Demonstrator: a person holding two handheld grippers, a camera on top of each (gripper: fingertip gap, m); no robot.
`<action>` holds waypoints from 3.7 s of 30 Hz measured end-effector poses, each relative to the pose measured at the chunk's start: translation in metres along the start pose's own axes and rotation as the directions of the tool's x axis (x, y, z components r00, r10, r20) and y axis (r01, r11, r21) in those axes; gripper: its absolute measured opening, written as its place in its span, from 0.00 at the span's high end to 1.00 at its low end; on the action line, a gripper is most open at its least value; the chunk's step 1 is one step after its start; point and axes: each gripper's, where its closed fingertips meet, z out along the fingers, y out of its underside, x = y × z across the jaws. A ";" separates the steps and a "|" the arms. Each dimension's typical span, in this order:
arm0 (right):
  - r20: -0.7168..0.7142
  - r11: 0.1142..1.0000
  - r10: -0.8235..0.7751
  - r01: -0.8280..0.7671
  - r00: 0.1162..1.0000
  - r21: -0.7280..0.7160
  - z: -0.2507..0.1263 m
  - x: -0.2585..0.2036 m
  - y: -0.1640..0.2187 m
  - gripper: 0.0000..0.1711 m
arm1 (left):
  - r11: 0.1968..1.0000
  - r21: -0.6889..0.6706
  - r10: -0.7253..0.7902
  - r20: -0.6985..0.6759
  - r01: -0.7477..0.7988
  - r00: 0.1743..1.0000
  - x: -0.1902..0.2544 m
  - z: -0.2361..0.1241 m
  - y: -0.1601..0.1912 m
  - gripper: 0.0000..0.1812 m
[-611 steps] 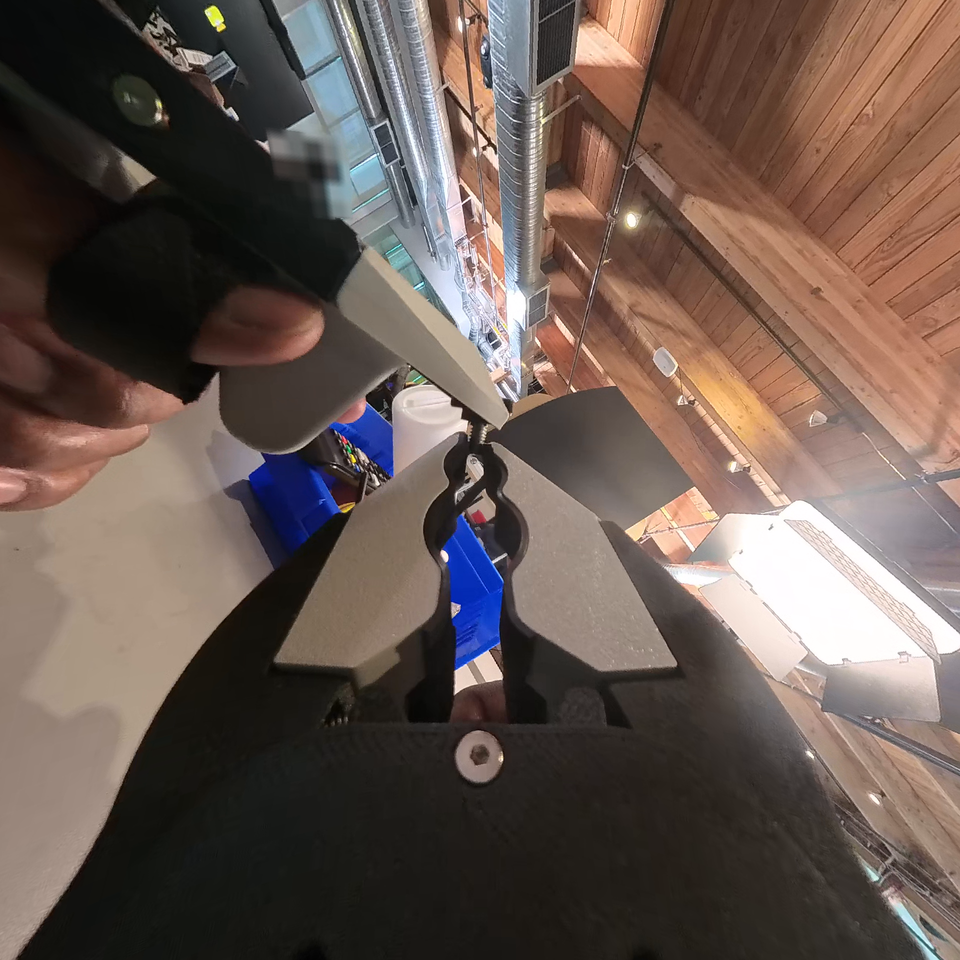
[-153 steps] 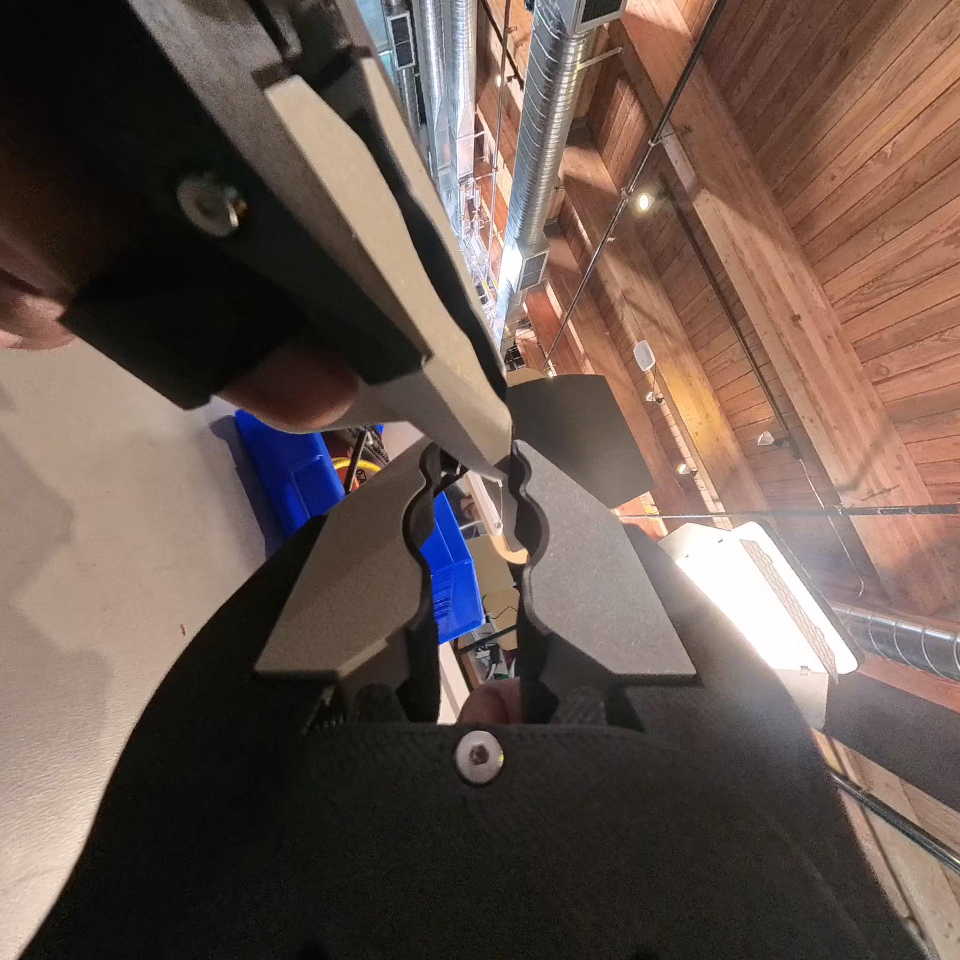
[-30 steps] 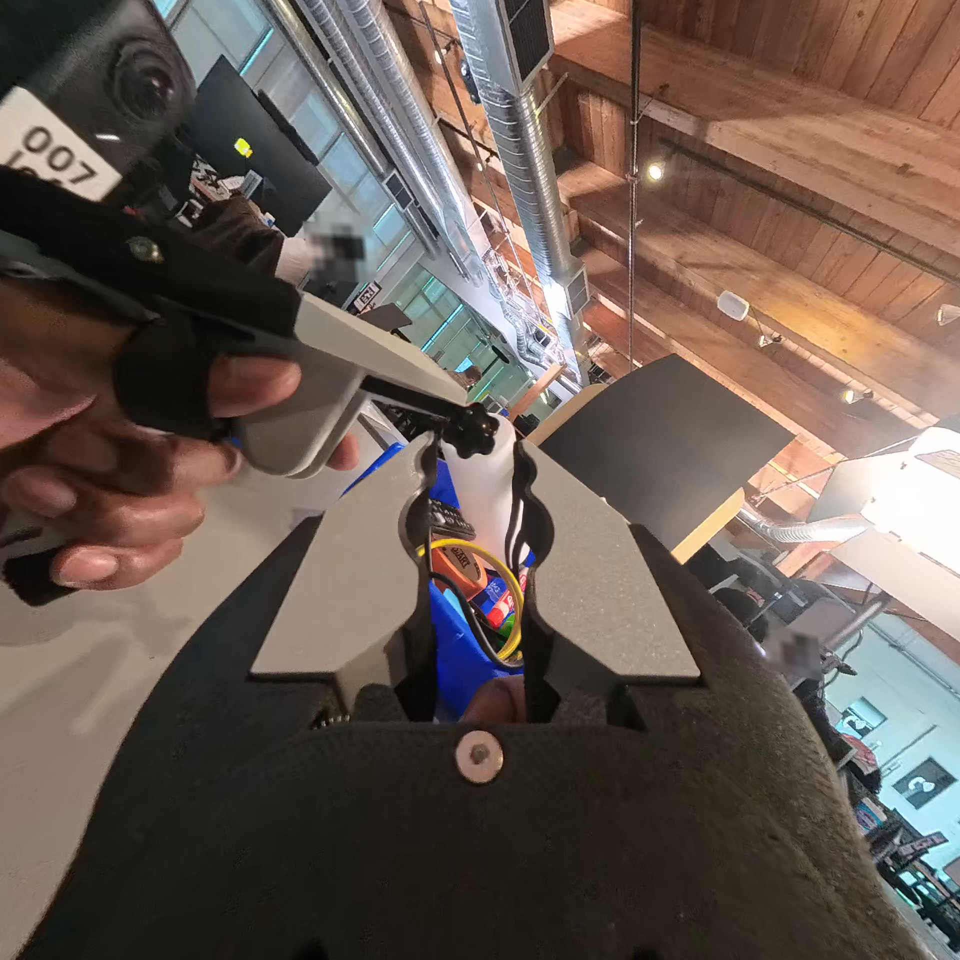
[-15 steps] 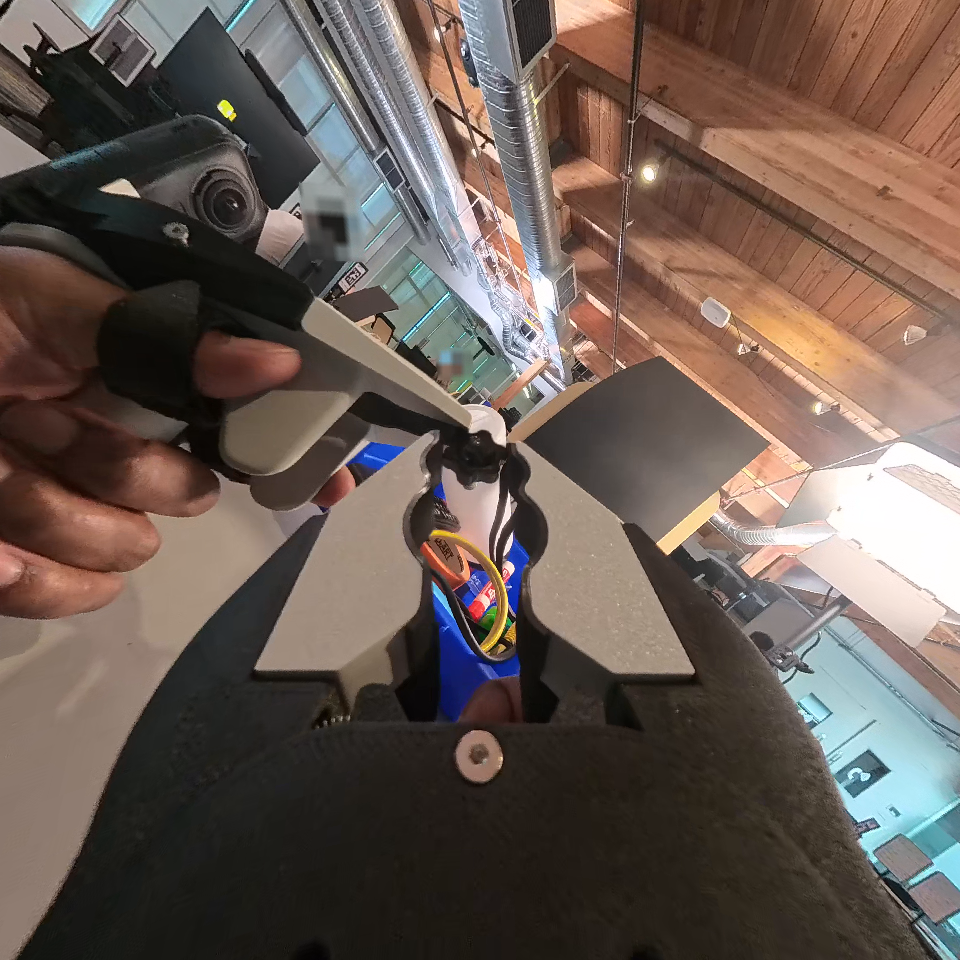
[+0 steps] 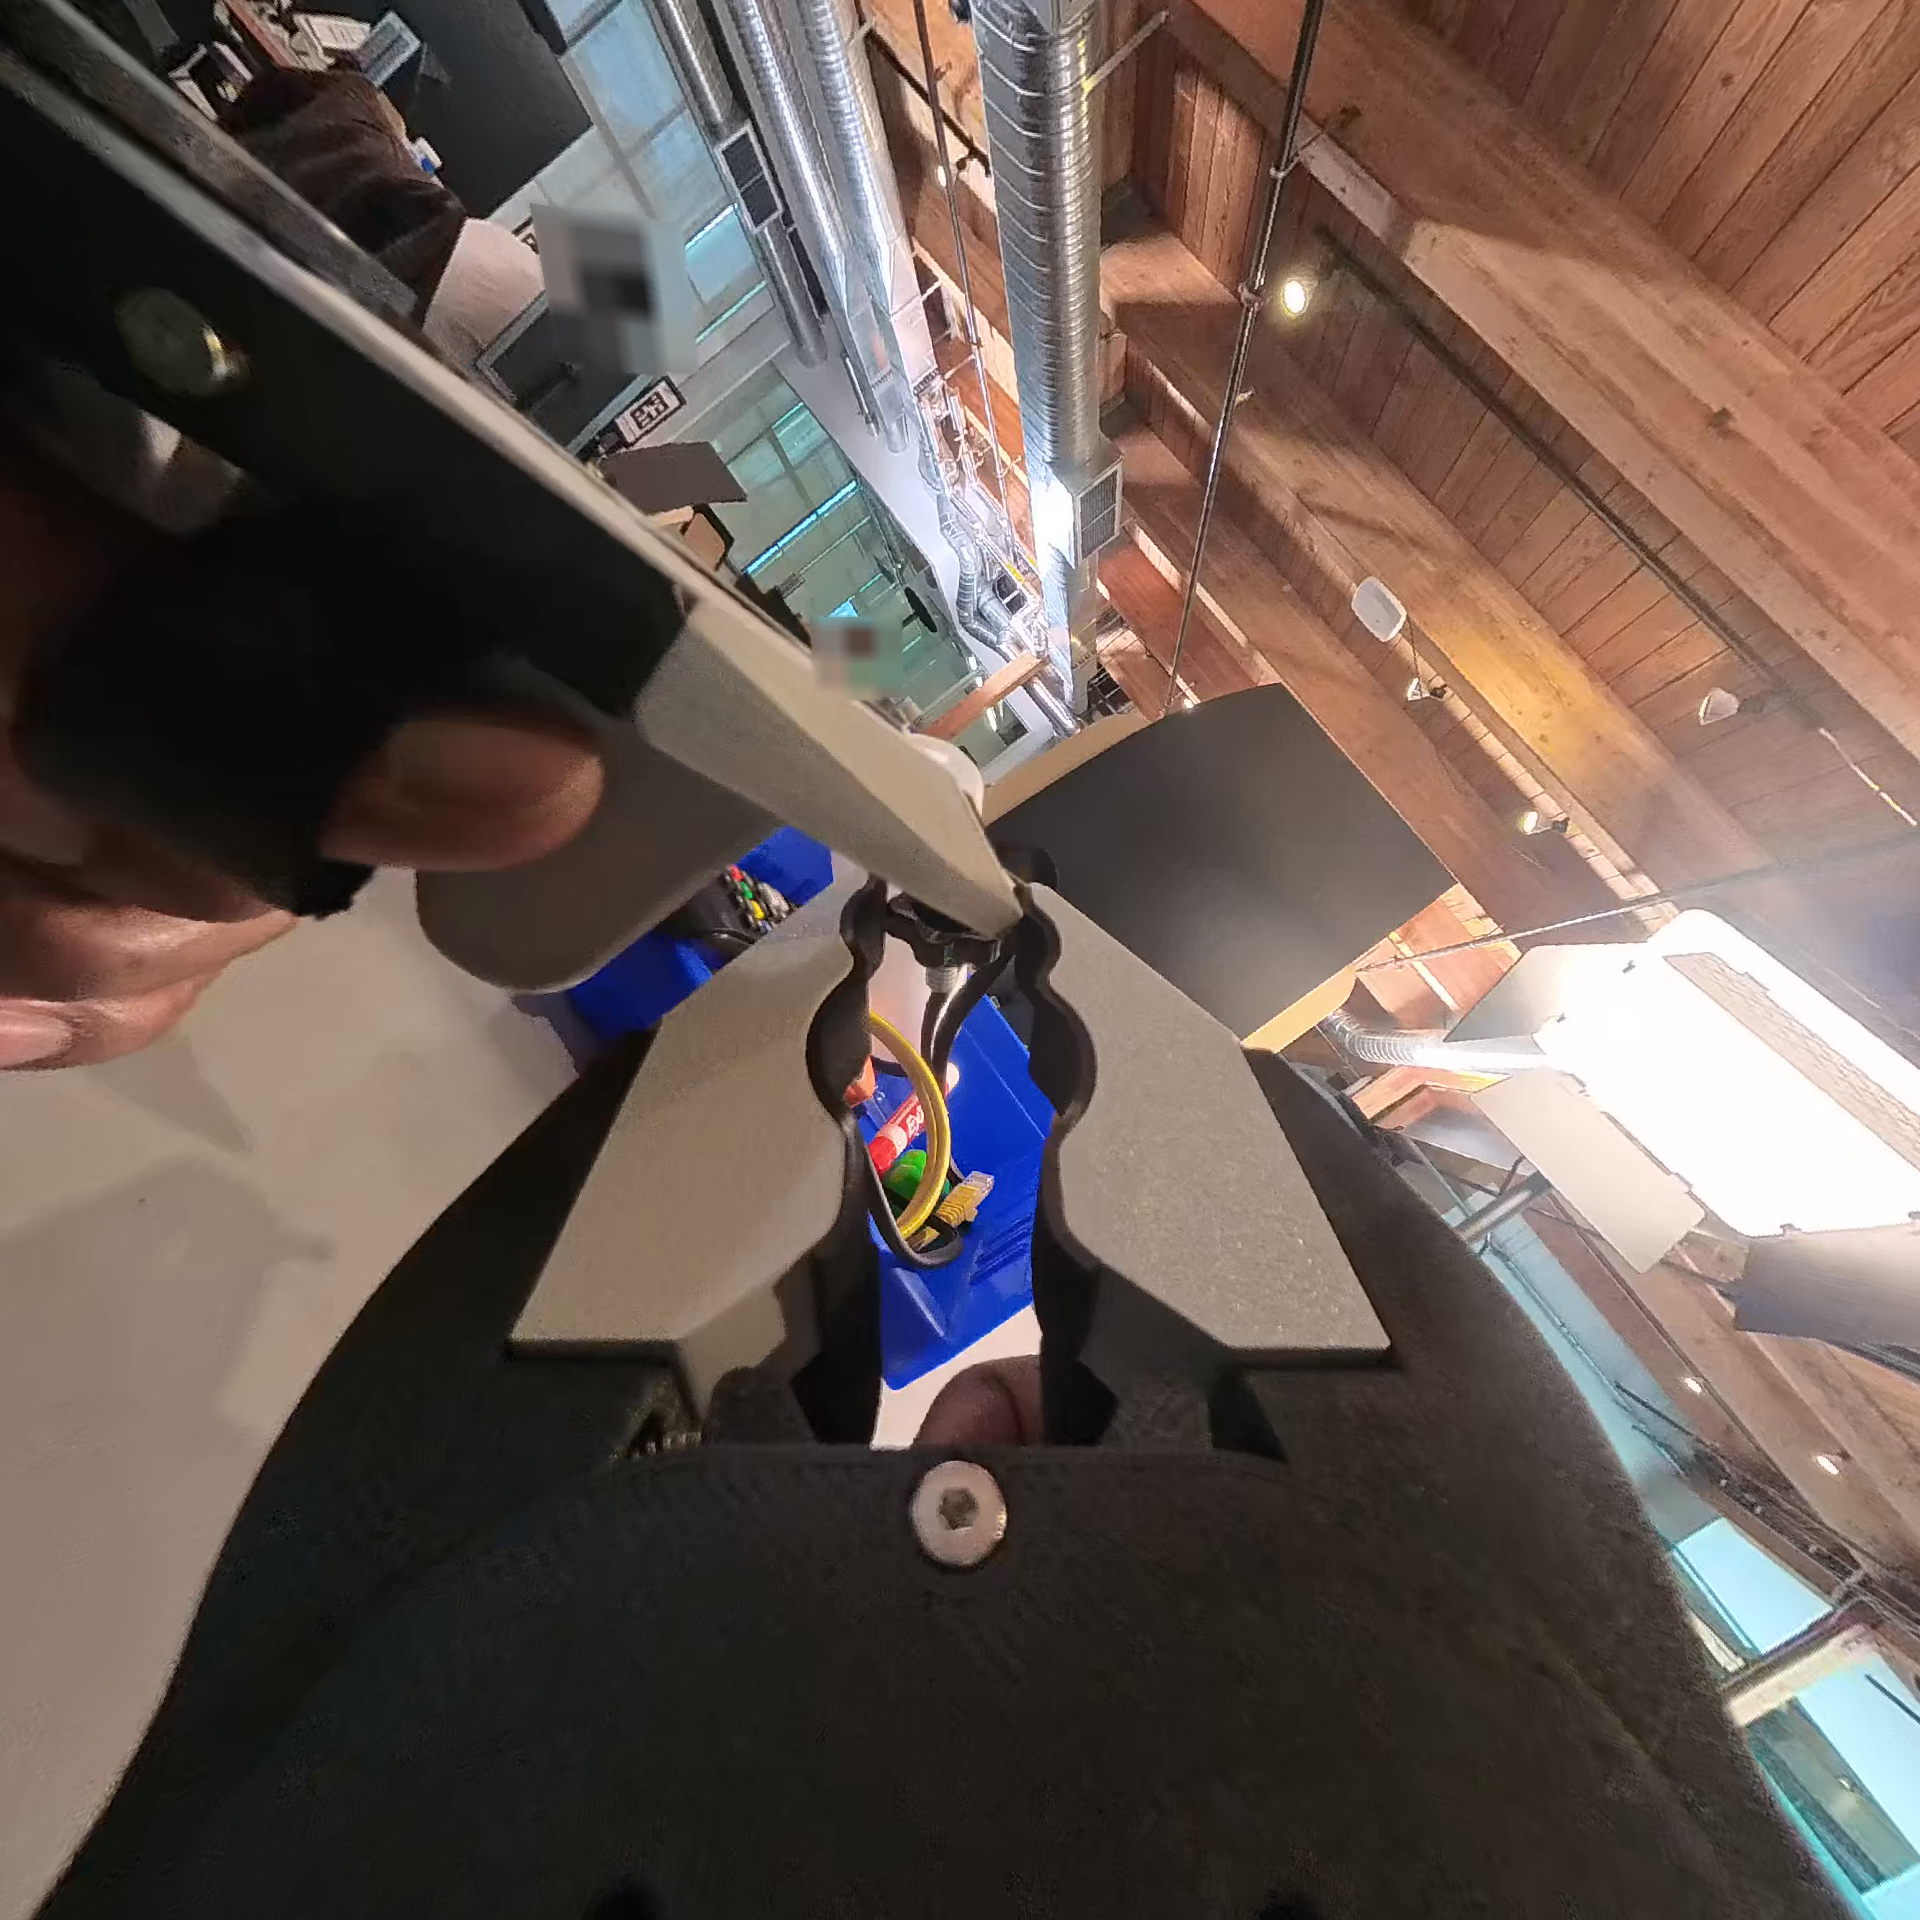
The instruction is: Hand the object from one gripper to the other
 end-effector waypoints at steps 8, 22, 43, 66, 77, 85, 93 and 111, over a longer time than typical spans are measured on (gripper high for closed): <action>0.005 0.999 -0.033 0.033 0.999 0.003 0.000 -0.003 -0.001 0.86 | 0.999 -0.049 0.006 0.005 -0.006 1.000 -0.001 0.002 0.008 0.82; 0.007 0.999 -0.053 0.053 0.999 -0.009 0.001 -0.005 0.001 0.85 | 0.988 -0.084 0.137 0.052 -0.132 0.989 -0.001 0.001 0.011 0.91; 0.008 1.000 -0.016 0.015 1.000 0.008 0.001 -0.003 -0.002 0.84 | 0.984 -0.004 -0.180 -0.002 0.180 0.984 -0.016 -0.005 0.003 0.93; 0.020 1.000 0.006 -0.006 1.000 0.019 0.000 -0.004 -0.004 0.86 | 0.869 0.003 -0.486 -0.184 0.495 0.854 -0.010 -0.004 0.002 0.93; 0.023 1.000 0.008 -0.008 1.000 0.016 0.000 -0.004 -0.003 0.87 | 0.872 0.009 -0.480 -0.180 0.490 0.858 -0.010 -0.004 0.002 0.93; 0.020 1.000 0.005 -0.005 1.000 0.005 0.001 -0.004 -0.001 0.87 | 0.914 0.058 -0.396 -0.087 0.402 0.914 -0.020 -0.005 -0.002 0.86; 0.020 1.000 0.006 -0.006 1.000 0.000 0.001 -0.004 0.000 0.87 | 0.989 -0.006 -0.149 0.006 0.149 0.989 -0.011 0.000 0.006 0.83; 0.026 1.000 -0.012 0.013 1.000 -0.013 0.001 -0.007 0.003 0.87 | 0.998 -0.042 -0.045 0.048 0.047 0.998 -0.011 0.001 0.010 0.84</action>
